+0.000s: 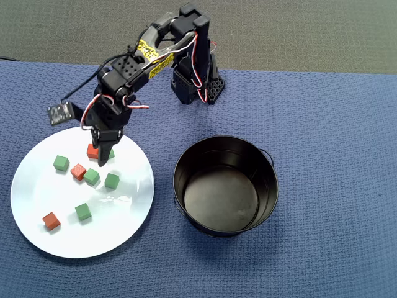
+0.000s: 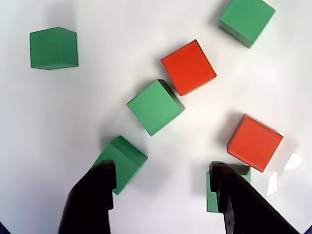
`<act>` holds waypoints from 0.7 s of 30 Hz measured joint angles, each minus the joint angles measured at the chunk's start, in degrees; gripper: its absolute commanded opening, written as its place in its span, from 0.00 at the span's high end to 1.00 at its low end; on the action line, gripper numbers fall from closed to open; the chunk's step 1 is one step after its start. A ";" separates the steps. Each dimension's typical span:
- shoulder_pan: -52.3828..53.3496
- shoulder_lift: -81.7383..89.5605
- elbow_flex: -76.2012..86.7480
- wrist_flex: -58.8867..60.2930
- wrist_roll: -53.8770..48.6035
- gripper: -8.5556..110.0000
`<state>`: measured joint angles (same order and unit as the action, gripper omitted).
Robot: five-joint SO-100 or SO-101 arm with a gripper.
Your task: Pick up the green cubes from the white plate and place them in the black recipient
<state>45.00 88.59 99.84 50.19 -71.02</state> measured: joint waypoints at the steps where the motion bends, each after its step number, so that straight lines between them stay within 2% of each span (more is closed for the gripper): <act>1: -0.18 -0.88 -0.53 -0.79 -0.18 0.73; 8: -0.62 -5.45 -5.19 2.02 8.26 0.72; 21: -5.98 -7.47 -11.34 14.68 41.04 0.74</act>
<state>39.02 81.12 88.51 64.86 -29.97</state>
